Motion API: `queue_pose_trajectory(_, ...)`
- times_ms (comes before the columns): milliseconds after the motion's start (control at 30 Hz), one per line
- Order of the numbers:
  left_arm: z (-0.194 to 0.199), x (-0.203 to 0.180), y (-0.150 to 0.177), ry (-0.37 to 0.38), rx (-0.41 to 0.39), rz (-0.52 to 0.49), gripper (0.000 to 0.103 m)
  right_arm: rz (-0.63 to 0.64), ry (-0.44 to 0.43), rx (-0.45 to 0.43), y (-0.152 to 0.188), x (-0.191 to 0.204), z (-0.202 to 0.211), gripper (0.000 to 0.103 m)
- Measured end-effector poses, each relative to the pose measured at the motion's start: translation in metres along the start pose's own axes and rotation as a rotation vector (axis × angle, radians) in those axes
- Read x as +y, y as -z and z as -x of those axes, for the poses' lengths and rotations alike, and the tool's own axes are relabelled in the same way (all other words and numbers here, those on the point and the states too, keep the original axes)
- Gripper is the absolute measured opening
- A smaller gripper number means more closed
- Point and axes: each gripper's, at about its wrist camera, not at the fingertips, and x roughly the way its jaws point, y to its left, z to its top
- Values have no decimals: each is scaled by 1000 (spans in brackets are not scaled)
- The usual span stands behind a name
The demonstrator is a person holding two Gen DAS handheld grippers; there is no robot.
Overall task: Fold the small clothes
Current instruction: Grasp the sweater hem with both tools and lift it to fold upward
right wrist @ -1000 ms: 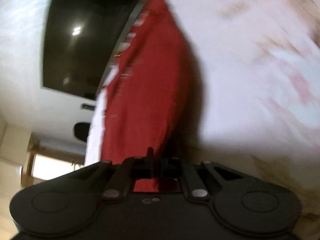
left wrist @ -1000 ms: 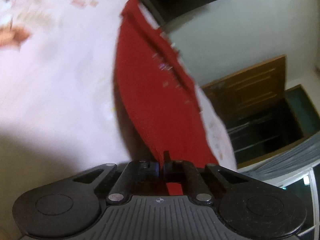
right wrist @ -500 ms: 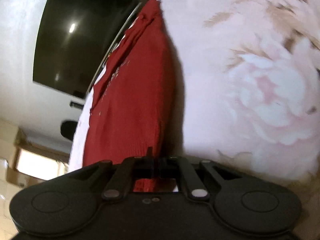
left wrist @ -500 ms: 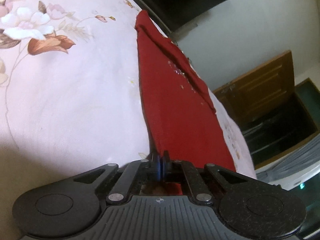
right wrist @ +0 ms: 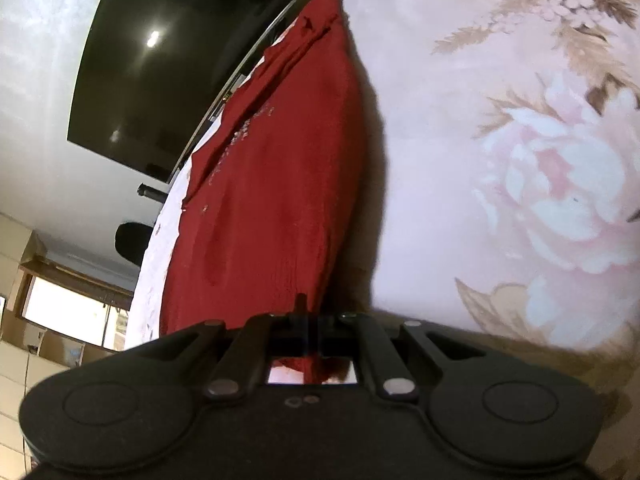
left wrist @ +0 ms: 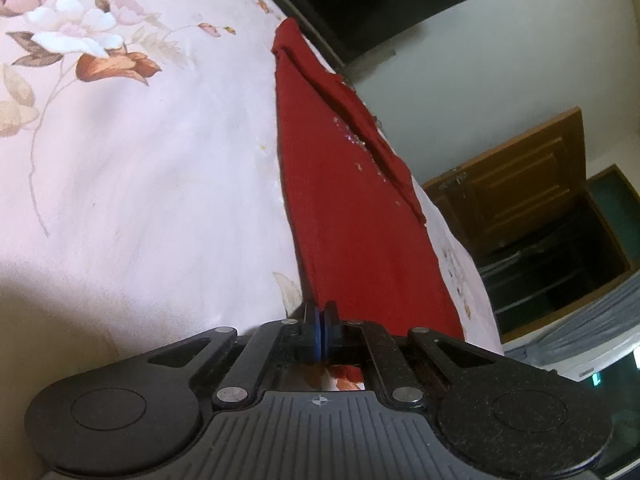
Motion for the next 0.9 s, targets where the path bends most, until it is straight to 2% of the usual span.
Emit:
queue_pose_trajectory(133, -1, -1, 1, -6, -7, 29, 4, -58, -57, 1, 3, -5, 3, 16)
queue_pose_trajectory(200, -1, 2, 0, 1, -15, 57, 5, -79, -75, -7, 6, -6, 5, 18)
queue_pose_trajectory(567, -13, 4, -5, 20, -9, 118, 6, -154, -120, -17, 2, -11, 1, 23)
queue_pose_trajectory(667, -19, -2, -6, -2, -5, 71, 6, -171, -136, -20, 1, -15, 2, 17)
queue_pose_trajectory(700, -21, -4, -7, -12, -5, 53, 2, -171, -119, -26, 1, -16, 1, 8)
queue_pose_trajectory(767, -16, -14, -6, -7, -56, 7, 2, -147, -63, -26, -1, -12, -5, 5)
queue_pose_trajectory(800, -8, -19, -5, 33, -99, 2, 2, -111, -63, -35, -1, -6, -4, 5)
queue_pose_trajectory(833, 1, -22, -5, 63, -130, 6, 2, -80, -95, -52, -2, 2, 2, 5)
queue_pose_trajectory(900, 15, -21, -3, 42, -146, -1, 2, -46, -153, -82, -4, 11, 19, 5)
